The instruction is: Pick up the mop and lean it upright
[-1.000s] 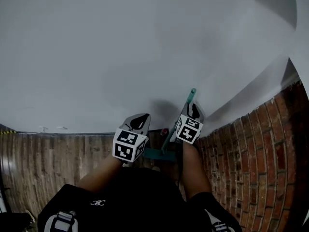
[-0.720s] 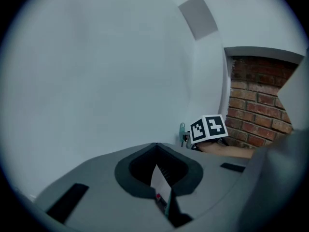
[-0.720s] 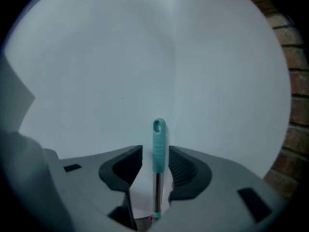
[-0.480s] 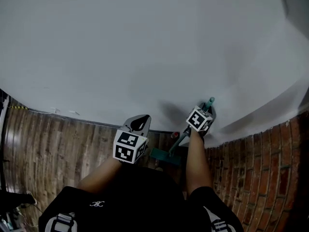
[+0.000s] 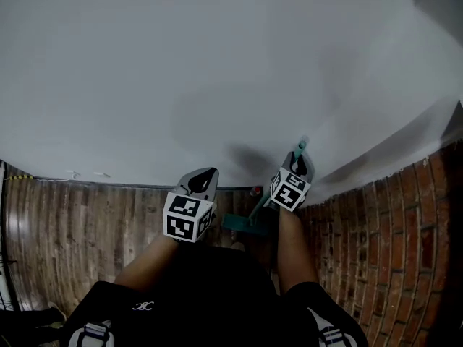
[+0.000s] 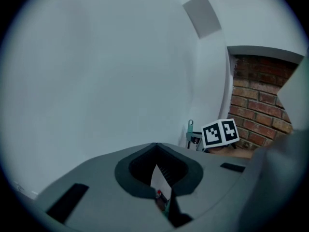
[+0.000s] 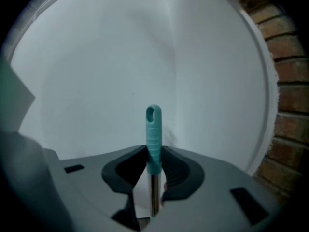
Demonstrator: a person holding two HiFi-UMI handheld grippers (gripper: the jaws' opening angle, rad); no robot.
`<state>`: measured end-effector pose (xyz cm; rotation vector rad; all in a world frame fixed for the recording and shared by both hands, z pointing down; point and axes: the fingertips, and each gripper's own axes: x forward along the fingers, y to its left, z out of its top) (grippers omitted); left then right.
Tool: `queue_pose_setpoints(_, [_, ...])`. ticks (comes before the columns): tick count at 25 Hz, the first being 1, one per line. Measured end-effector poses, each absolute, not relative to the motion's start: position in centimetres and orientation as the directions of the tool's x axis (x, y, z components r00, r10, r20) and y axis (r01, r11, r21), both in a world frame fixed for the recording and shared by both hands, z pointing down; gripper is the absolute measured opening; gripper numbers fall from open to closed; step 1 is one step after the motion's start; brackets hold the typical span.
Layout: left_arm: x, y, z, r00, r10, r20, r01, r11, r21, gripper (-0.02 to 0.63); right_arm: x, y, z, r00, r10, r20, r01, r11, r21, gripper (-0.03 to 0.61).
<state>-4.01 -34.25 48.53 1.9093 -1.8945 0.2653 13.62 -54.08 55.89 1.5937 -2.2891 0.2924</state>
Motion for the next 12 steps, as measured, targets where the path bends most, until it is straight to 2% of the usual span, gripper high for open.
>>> queue_pose_setpoints(12, [1.8,-38.1,49.1,0.284,-0.87,0.402,-0.949,-0.194,0.25,-0.002,17.7,-45.7,54.0,-0.393,-0.857,0.335,-0.906,0.422,0.016,0.107])
